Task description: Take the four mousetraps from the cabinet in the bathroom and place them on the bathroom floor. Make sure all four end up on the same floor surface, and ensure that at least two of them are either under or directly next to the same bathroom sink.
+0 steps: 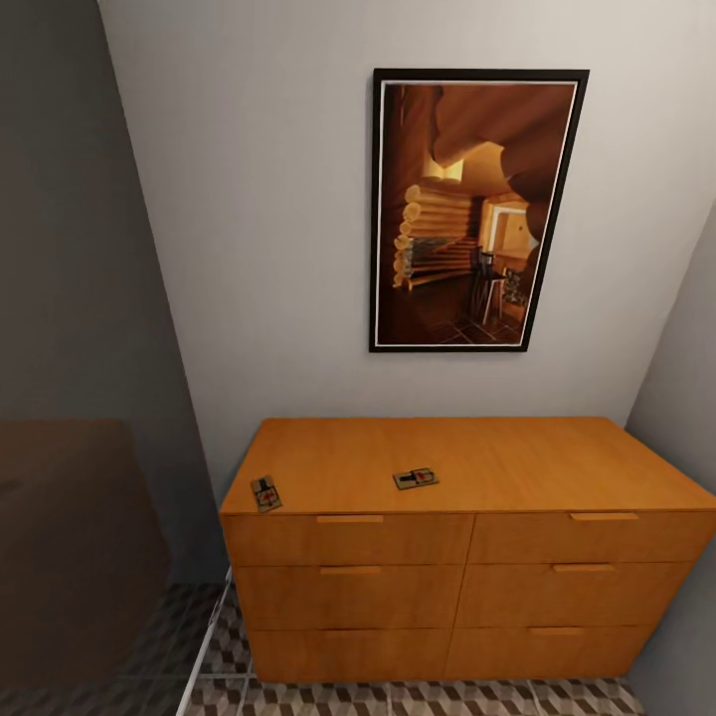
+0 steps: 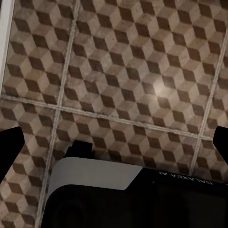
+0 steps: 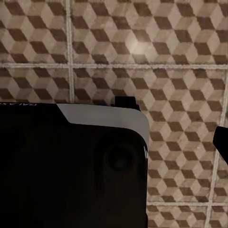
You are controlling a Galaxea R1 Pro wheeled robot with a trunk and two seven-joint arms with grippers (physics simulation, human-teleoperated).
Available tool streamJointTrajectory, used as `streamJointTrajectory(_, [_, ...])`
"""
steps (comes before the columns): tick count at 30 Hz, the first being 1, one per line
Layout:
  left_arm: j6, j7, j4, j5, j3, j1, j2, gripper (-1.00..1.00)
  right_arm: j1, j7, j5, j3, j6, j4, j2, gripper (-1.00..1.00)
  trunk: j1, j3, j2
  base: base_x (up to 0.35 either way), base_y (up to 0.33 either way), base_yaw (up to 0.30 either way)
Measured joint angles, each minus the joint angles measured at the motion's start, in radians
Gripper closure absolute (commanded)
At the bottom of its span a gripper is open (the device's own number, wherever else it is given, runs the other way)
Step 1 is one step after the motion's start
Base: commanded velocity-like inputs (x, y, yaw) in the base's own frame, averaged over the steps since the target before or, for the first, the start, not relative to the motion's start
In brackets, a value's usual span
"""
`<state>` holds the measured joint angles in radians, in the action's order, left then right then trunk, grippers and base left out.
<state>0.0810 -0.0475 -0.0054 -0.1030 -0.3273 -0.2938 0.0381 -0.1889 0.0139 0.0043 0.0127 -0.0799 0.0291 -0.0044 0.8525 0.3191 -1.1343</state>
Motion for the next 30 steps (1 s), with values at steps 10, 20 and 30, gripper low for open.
streamJointTrajectory(10, [0.0,0.0,0.0,0.0,0.0,0.0,0.001,-1.0,0.0,0.0,0.0,0.0,0.0,0.0,0.0,-1.0,0.0,0.0,0.0,0.004,0.0,0.0])
streamJointTrajectory(20, [0.0,0.0,0.0,0.0,0.0,0.0,0.001,-1.0,0.0,0.0,0.0,0.0,0.0,0.0,-0.001,-1.0,0.0,0.0,0.0,0.0,0.0,0.0])
streamJointTrajectory(30, [0.0,0.0,0.0,0.0,0.0,0.0,0.001,-1.0,0.0,0.001,0.0,0.001,0.0,0.0,-0.004,-1.0,0.0,0.0,0.0,0.0,0.0,0.0])
